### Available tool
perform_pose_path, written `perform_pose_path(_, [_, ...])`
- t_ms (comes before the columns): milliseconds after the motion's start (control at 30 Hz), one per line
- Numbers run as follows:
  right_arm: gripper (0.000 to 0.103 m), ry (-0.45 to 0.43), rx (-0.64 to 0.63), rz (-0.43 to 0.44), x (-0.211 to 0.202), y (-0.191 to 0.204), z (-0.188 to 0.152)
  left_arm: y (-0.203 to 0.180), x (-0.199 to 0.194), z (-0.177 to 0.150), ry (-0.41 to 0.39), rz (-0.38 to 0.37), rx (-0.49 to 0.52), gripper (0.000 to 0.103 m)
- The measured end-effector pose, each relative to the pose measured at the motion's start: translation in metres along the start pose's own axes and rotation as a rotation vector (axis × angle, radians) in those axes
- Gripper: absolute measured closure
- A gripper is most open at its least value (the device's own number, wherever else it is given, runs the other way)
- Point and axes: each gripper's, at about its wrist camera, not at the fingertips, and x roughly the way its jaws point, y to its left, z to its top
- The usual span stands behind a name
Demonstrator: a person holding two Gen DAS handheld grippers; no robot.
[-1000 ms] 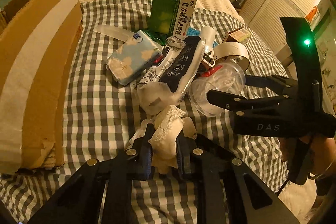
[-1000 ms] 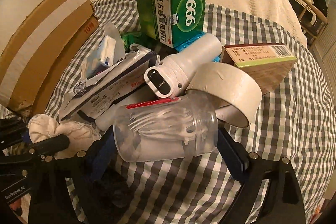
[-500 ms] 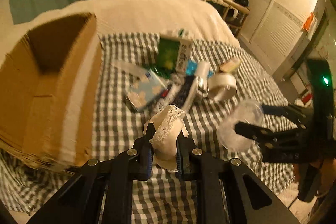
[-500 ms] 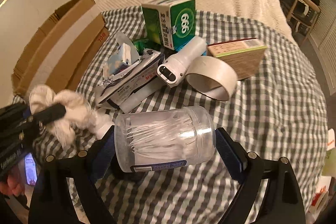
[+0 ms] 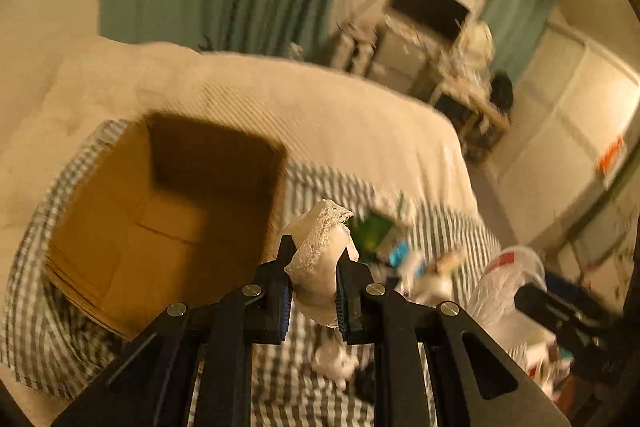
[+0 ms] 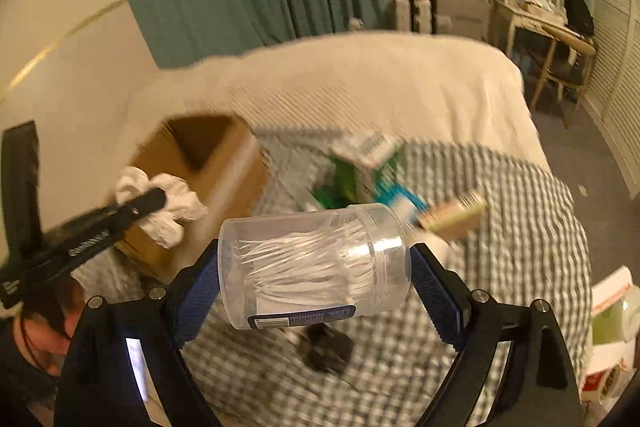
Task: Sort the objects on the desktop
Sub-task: 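Carry scrunchie and swab jar into the cardboard box and open both grippers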
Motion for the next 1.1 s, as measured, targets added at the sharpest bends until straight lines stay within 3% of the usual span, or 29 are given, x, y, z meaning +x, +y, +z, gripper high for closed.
perform_pose_path(167, [0.013, -0.056, -0.024, 0.076, 0.003, 0.047, 0.038, 0.056, -0.015, 0.034, -0.053, 0.009, -0.149, 0.085])
perform_pose_path(267, [0.013, -0.075, -0.042, 0.129, 0.016, 0.078, 0.057, 0.09, -0.011, 0.038, -0.056, 0.043, -0.192, 0.085])
perform_pose_path(567, [0.013, -0.003, -0.089, 0.245, 0.11, 0.149, 0.075, 0.159, 0.042, 0.016, 0.042, 0.119, -0.156, 0.085])
perform_pose_path(833, [0.012, 0.039, -0.045, 0.29, 0.173, 0.159, 0.07, 0.163, 0.056, 0.004, 0.068, 0.144, -0.094, 0.081])
perform_pose_path(900, [0.012, 0.028, -0.033, 0.301, 0.179, 0.158, 0.07, 0.161, 0.054, 0.004, 0.067, 0.157, -0.094, 0.06])
perform_pose_path(933, [0.012, 0.023, -0.033, 0.309, 0.179, 0.157, 0.071, 0.162, 0.051, 0.003, 0.06, 0.179, -0.108, 0.035])
perform_pose_path(967, [0.008, 0.017, -0.034, 0.31, 0.175, 0.154, 0.07, 0.163, 0.049, 0.004, 0.052, 0.194, -0.124, 0.022])
perform_pose_path(1100, [0.006, -0.039, -0.054, 0.292, 0.153, 0.152, 0.077, 0.164, 0.036, 0.005, 0.052, 0.174, -0.203, 0.021])
